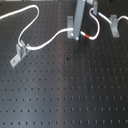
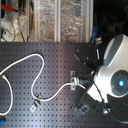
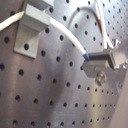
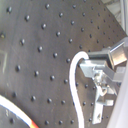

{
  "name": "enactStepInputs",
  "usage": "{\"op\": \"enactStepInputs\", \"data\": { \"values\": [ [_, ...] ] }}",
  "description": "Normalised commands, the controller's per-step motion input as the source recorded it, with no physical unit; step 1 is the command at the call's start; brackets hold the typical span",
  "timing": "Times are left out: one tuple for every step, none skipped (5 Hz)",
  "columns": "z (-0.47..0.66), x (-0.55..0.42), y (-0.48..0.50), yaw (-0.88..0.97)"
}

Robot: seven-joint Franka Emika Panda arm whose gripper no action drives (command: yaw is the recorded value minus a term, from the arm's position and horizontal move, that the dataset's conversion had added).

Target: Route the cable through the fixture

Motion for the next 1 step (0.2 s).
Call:
{"op": "enactStepInputs", "data": {
  "values": [
    [0.0,-0.037,0.027,0.0]
  ]
}}
